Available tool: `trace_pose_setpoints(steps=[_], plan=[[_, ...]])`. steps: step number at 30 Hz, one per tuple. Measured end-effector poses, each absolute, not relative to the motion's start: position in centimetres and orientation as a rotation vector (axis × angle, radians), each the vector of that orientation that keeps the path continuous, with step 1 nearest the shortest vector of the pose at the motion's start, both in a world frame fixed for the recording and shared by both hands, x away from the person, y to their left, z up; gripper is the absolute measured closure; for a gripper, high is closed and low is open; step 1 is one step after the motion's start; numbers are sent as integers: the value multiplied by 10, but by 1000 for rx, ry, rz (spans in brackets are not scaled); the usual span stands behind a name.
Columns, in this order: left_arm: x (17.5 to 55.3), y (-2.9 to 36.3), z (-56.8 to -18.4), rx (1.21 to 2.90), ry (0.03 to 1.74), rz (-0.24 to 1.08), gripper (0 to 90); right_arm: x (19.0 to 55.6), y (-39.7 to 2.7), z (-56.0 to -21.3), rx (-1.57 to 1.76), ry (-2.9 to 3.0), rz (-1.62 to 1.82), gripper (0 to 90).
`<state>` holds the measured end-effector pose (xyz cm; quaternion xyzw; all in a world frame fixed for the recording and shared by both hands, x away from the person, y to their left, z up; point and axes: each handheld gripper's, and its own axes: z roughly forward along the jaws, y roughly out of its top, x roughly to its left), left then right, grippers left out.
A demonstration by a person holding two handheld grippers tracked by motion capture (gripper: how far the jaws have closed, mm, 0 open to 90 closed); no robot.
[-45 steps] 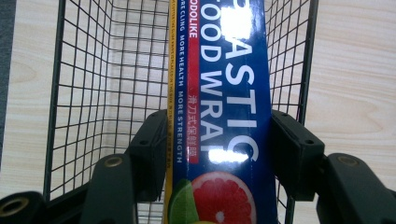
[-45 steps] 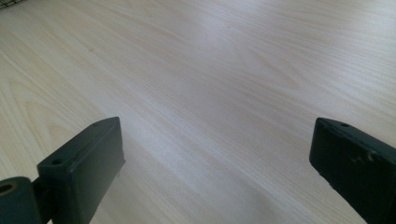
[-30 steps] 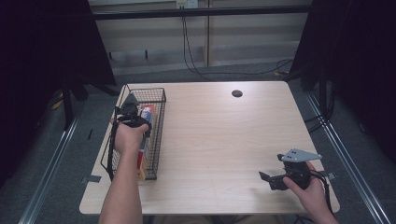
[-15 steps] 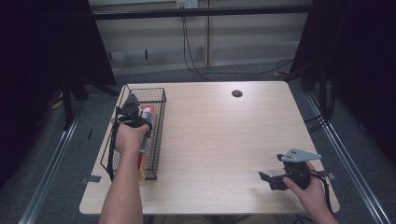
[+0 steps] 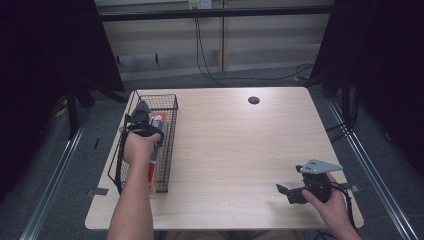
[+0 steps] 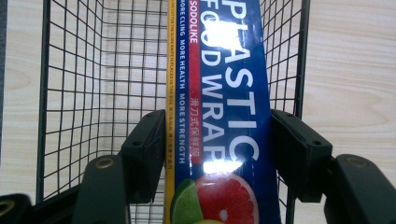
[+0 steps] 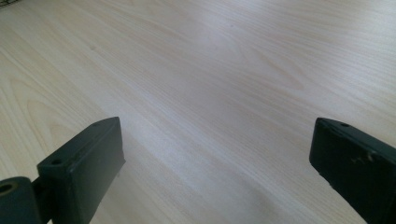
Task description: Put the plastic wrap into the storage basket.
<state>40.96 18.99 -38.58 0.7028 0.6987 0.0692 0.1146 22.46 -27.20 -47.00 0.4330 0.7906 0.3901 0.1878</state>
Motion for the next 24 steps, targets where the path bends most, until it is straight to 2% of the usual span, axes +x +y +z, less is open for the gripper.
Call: trace_pose_setpoints(steps=[17, 24], plan=[[407, 184, -352, 2030, 1967, 255, 300, 225, -269, -469, 1202, 2227, 1098, 28], [408, 170, -341, 2035, 1874, 250, 256, 225, -270, -468, 1207, 2225, 1099, 28]])
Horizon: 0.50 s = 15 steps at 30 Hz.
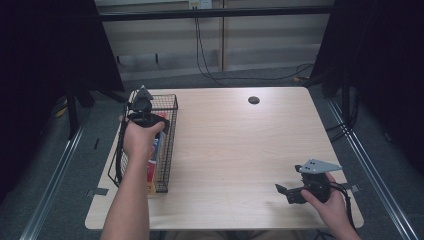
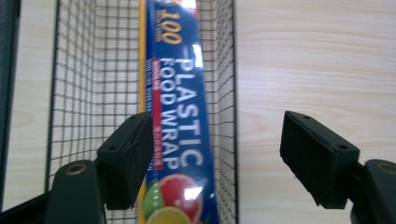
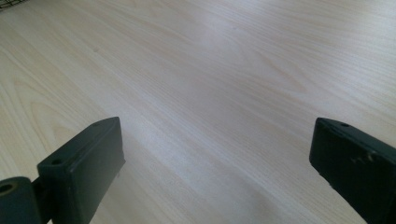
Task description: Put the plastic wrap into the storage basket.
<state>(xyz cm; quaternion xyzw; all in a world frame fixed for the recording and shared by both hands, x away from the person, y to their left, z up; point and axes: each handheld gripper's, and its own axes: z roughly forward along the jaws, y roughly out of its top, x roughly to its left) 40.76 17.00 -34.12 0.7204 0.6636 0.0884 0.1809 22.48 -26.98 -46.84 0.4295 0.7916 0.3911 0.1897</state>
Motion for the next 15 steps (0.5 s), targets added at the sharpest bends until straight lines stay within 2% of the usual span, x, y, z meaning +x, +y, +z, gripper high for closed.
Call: trace_pose_setpoints(steps=[15], plan=[[405, 124, -332, 2057, 1700, 193, 197, 224, -271, -468, 1203, 2226, 1103, 28]])
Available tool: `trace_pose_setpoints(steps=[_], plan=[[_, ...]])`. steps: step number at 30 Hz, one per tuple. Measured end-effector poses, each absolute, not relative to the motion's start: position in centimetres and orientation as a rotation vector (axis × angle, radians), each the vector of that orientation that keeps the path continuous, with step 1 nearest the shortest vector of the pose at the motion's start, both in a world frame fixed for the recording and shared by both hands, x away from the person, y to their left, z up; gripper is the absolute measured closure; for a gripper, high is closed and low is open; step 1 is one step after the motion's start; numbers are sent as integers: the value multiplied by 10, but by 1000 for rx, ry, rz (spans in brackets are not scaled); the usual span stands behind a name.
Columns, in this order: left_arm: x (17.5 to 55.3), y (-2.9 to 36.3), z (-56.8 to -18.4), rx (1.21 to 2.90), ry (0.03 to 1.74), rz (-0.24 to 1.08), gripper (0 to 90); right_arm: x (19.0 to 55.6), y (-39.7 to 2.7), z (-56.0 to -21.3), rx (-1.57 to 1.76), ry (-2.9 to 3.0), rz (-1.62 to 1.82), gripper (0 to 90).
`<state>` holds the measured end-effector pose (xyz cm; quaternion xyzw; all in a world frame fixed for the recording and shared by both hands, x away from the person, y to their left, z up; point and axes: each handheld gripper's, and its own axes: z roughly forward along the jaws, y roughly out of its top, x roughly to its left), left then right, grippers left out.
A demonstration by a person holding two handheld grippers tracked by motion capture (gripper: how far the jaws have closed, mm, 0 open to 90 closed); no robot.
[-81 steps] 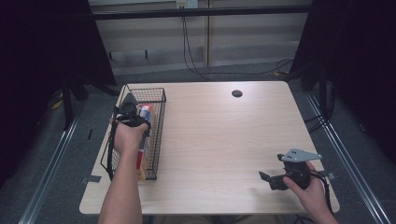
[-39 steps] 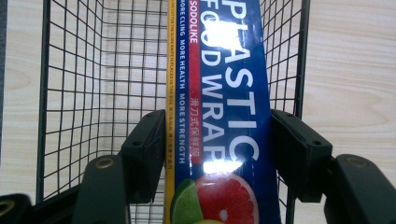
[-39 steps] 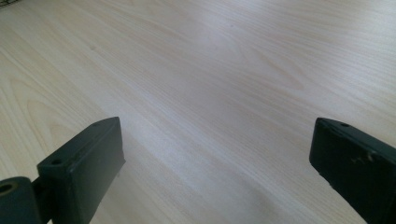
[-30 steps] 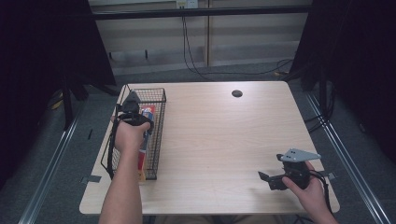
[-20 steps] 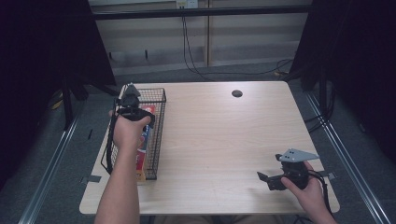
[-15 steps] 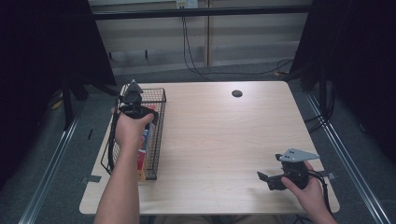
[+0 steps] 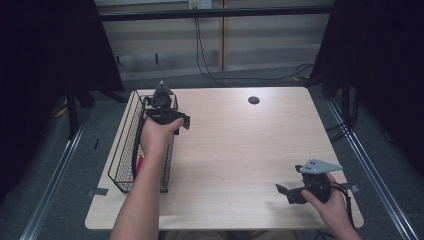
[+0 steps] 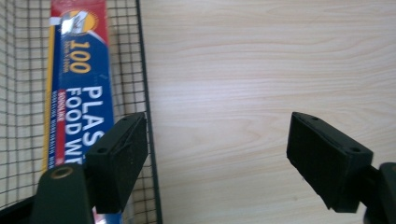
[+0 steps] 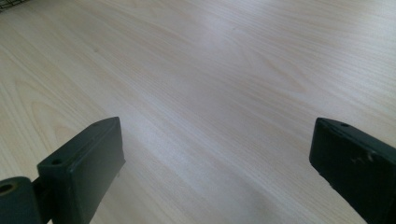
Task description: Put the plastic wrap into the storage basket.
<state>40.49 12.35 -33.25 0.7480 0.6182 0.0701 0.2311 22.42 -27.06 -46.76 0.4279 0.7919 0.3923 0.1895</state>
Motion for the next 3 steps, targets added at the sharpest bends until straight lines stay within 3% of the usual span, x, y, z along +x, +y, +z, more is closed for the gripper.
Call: trace_pose_setpoints(steps=[3], plan=[[405, 118, -333, 2067, 1681, 188, 190, 224, -271, -468, 1200, 2223, 1101, 28]])
